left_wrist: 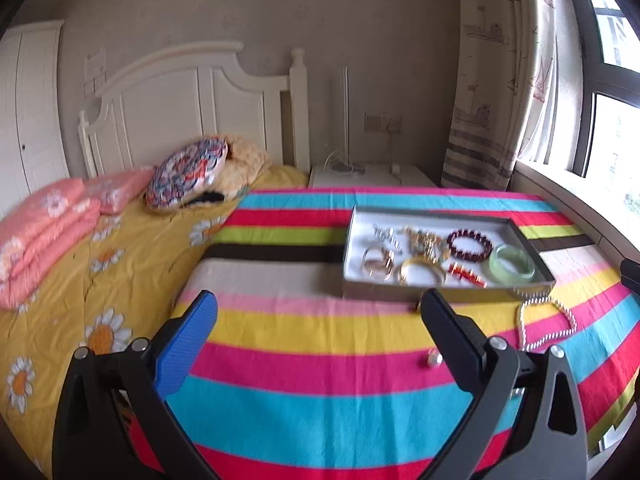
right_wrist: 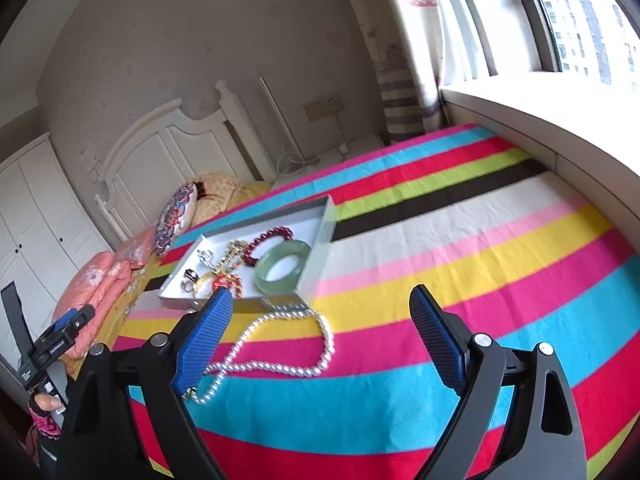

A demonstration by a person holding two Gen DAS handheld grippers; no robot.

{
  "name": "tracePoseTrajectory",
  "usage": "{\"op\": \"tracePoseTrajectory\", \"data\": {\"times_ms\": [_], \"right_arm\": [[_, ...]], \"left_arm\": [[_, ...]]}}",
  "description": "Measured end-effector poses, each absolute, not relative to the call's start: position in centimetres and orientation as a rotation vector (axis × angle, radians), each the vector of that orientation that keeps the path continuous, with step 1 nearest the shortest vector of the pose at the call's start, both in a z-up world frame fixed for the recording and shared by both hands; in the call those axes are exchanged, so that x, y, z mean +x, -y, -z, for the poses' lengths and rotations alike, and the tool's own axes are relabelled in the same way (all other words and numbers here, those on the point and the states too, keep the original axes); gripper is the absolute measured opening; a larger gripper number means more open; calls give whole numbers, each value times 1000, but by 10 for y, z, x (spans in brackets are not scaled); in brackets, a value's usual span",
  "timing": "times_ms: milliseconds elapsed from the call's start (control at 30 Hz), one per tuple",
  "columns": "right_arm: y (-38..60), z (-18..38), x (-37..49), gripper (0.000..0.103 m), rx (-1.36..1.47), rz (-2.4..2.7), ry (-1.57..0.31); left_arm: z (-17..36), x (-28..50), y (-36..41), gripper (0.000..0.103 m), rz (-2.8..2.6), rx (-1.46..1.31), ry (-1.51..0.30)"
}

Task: Organize jewelry
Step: 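Open both tools and move them back from the box, then grasp the white pearl necklace near its green pendant with the right tool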

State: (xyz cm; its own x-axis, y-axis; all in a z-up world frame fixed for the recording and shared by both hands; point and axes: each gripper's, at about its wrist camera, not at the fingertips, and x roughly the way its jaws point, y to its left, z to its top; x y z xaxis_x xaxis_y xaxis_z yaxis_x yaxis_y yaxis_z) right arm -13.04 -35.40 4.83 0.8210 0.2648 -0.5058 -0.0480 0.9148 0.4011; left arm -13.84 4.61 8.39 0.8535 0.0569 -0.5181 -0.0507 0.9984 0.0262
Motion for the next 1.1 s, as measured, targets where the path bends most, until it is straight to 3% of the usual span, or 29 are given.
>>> {"op": "tracePoseTrajectory", "data": {"times_ms": [333,633,767,1100], "right_arm": [[319,-13,-133,87,340,-196,-738],[226,-12,-117,86,85,-209,-804],[225,2,-117,86,102,-139,-902],[208,3,-94,88,181,-177,-912]], "left_arm": [[-26,-134,-56,101,5,-45,-675],[-38,-109,-47,101,53,-30,-678],[-33,-111,-45,101,80,-22,-687],[-11,-102,-65,101,135,-159,-766]]}}
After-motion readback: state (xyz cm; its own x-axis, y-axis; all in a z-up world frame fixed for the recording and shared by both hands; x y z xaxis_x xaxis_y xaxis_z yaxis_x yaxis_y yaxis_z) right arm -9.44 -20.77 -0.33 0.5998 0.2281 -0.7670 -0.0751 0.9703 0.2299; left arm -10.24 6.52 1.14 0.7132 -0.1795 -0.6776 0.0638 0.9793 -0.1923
